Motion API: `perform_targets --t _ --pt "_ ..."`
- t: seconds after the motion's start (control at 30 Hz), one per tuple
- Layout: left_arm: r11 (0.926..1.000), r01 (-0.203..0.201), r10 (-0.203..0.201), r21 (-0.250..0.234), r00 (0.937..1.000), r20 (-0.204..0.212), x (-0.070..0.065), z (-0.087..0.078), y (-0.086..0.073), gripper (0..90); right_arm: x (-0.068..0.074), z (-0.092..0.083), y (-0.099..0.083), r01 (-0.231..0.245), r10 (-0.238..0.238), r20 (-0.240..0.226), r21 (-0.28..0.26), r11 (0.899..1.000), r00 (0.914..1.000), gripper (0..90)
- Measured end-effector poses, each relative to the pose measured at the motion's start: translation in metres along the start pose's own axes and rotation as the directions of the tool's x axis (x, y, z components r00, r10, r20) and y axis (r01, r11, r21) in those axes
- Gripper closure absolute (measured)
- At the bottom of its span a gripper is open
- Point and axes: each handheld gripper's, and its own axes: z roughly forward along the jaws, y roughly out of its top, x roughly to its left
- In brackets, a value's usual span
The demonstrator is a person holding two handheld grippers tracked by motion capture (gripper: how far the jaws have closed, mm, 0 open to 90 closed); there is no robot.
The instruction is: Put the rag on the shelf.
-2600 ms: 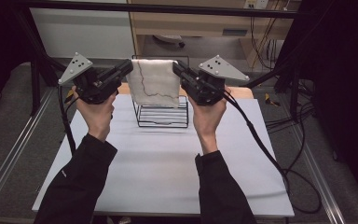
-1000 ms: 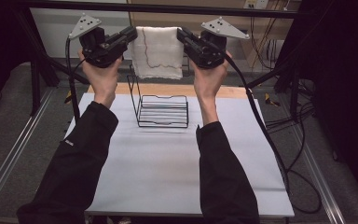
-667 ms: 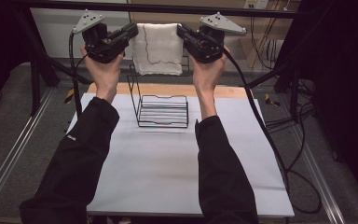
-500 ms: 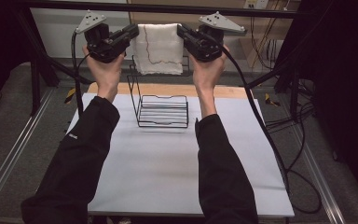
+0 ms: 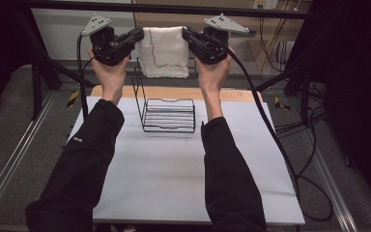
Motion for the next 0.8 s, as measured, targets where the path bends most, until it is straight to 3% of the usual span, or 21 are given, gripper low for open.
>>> perform_targets --t 0.33,0.8 --pt "0.9997 0.012 -0.012 0.023 0.9999 0.002 0.006 -0.004 -0.013 83.8 0.005 0.004 -0.012 -0.003 0.004 -0.004 0.028 1.000 1.0000 83.5" --pt "0.9987 -0.004 0.003 0.051 0.9997 0.023 -0.001 -0.002 -0.026 83.7 0.001 -0.004 -0.029 -0.019 0.019 0.002 0.049 0.999 0.9998 83.5"
